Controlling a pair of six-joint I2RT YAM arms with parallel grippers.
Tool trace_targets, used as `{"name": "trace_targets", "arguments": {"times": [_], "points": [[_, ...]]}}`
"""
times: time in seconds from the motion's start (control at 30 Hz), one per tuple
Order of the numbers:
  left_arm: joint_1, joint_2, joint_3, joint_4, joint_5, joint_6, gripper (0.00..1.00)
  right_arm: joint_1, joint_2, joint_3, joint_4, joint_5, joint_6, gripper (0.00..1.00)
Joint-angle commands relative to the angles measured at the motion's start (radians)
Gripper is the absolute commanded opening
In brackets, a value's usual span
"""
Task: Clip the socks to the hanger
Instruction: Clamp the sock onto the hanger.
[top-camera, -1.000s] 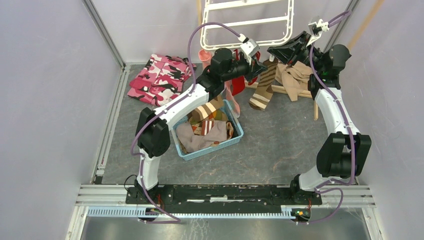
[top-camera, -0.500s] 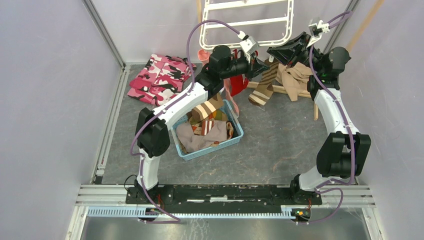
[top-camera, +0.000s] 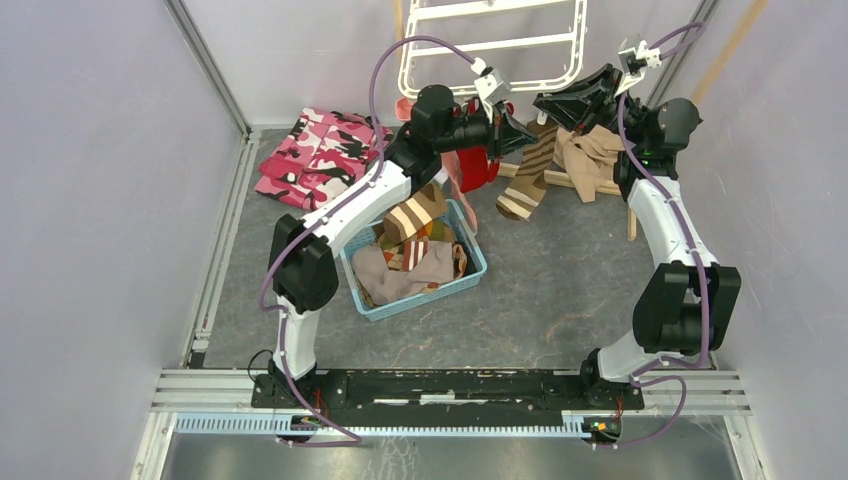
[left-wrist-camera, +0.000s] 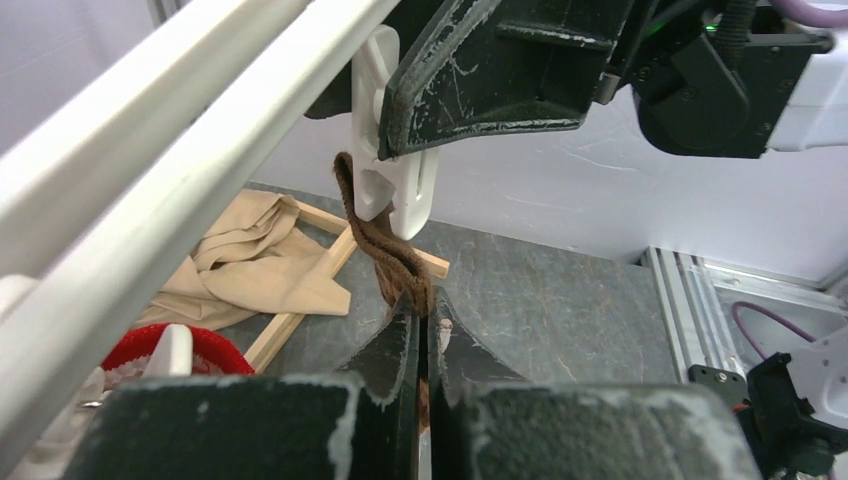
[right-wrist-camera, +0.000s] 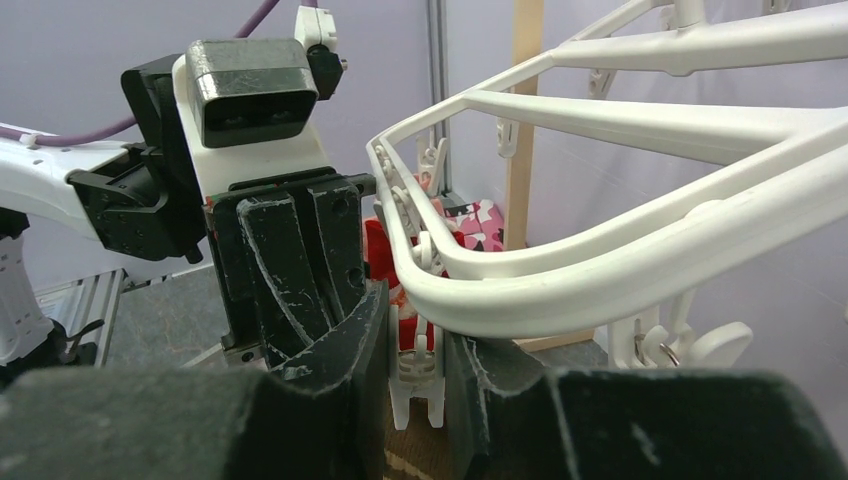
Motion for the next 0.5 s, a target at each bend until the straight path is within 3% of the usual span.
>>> {"name": "trace_targets", "arguments": {"times": [0.0,0.3,0.47], "points": [[0.023,0.0,0.053,0.053,0.101,-0.044,0.02,0.007,0.014,-0.01,0.129,-0.057,0.07,0.01],[0.051,0.011,0.067,0.061,0.161,-0.059,0.02,0.011,0.041,-0.011,0.253,-0.069,0.173,0.01],[0.051,0.017,0.086,0.01,0.098,-0.022,0.02,0.014,0.046,-0.005,0.254,-0.07,0.176,0.01]]}}
